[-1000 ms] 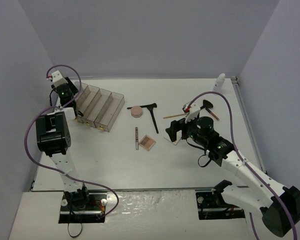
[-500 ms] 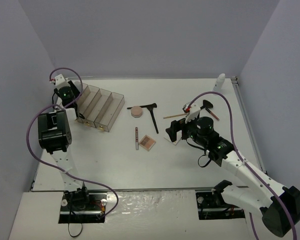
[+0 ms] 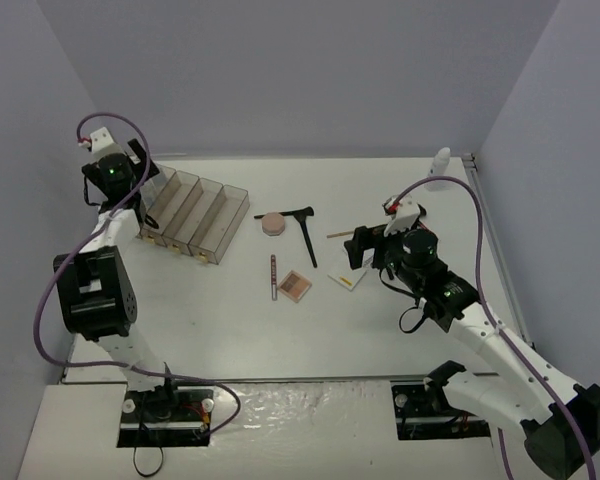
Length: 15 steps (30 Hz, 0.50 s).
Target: Organize the makeup
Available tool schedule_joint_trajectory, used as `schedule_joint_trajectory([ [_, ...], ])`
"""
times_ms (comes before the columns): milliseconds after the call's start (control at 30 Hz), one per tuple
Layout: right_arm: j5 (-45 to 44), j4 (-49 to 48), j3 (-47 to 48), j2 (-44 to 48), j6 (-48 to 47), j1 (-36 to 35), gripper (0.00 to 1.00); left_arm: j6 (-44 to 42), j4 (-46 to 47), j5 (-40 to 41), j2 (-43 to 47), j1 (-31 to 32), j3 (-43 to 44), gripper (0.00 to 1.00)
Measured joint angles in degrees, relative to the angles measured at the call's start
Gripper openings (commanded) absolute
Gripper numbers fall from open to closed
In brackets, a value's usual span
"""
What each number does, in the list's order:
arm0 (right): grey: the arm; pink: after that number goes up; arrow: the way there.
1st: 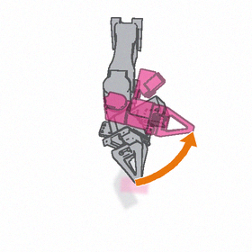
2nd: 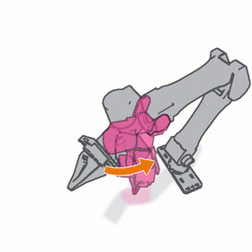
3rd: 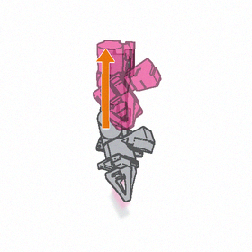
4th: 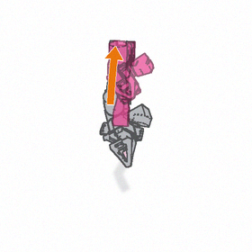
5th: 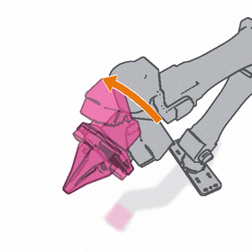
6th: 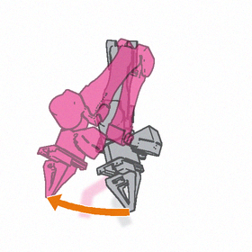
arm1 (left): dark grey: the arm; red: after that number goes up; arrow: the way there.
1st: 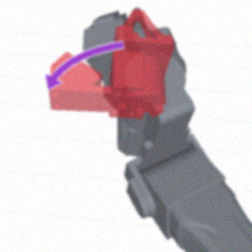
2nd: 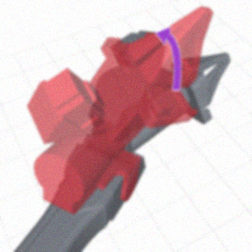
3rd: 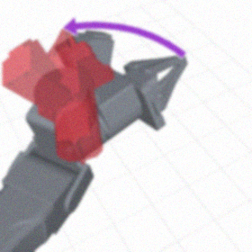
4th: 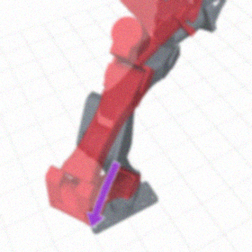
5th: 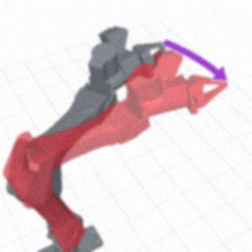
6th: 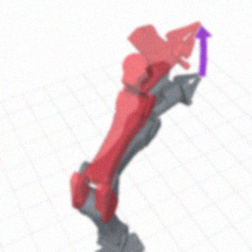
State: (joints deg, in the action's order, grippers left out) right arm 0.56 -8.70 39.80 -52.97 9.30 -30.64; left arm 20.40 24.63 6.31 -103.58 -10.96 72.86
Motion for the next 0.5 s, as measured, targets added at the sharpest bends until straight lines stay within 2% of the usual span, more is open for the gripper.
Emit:
schedule_joint_trajectory([
  [133,-6.4,-0.2,2.2,-0.6,1.9,3.1,1.0,-0.3,-9.6,0.8,12.4,2.9,0.0,0.94],
  [233,-10.3,-2.6,2.2,-2.2,2.7,6.0,1.0,-1.5,-16.0,0.7,21.2,7.9,-0.7,0.95],
  [367,-12.1,-10.0,0.8,-7.0,3.1,11.2,1.0,-2.4,-23.0,-3.9,33.0,15.8,-6.5,0.97],
  [500,-11.2,-17.6,-0.5,-13.7,4.2,20.1,1.0,-2.5,-28.4,-8.7,43.2,19.4,-16.3,0.97],
])
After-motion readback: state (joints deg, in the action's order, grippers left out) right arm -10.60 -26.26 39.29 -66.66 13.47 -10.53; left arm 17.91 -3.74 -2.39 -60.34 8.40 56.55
